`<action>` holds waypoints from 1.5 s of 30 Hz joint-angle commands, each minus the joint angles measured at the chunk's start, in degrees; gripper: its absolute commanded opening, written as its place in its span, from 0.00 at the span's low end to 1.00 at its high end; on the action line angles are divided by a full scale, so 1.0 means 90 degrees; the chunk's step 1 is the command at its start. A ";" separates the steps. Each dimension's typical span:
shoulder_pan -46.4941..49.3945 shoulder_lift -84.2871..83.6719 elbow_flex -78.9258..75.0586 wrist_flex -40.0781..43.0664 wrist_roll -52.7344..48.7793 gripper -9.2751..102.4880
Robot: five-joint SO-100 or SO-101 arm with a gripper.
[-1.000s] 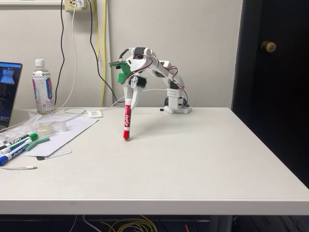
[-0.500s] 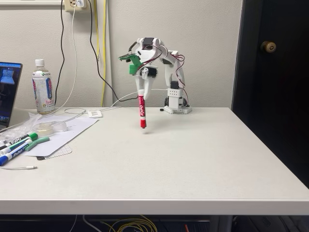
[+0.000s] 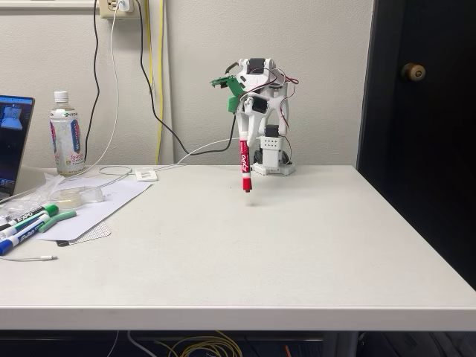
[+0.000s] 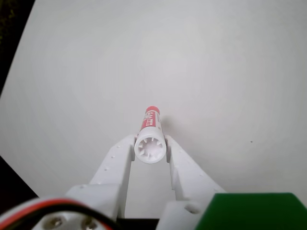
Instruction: Pick up the red marker.
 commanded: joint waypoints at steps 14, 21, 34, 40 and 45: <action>0.0332 0.1758 0.1377 -0.1992 0.2100 0.13; 0.0254 0.3291 0.2969 -0.3027 0.2822 0.13; 0.0029 0.4141 0.3311 -0.3271 0.3945 0.13; -0.0645 0.4395 0.3564 -0.3711 0.4287 0.13; -0.0869 0.4541 0.3564 -0.3633 0.4385 0.13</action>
